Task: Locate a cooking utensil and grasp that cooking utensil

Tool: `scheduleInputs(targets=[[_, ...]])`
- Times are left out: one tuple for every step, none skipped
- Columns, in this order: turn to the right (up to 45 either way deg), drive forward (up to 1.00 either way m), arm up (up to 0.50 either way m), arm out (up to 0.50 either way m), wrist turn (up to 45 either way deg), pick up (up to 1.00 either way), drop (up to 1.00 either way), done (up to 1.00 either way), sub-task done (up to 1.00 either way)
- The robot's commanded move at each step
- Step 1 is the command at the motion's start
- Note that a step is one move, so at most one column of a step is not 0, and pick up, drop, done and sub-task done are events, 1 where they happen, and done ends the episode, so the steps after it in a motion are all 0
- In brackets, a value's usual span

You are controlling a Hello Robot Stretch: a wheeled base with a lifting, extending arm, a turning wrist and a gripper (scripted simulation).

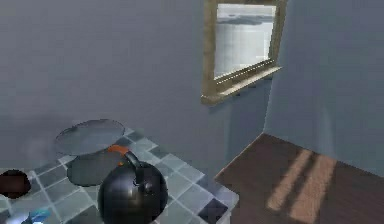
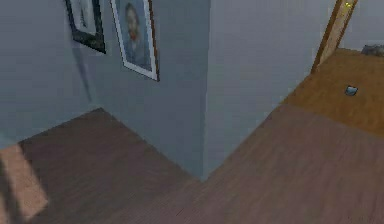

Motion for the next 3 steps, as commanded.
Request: scheduleInputs(targets=[[-45.0, 0.00, 0.00, 0.00, 0.0, 0.00, 0.00, 0.00, 0.00], [-45.0, 0.00, 0.00, 0.00, 0.0, 0.00, 0.00, 0.00, 0.00], [-15.0, 0.00, 0.00, 0.00, 0.0, 0.00, 0.00, 0.00, 0.00]])
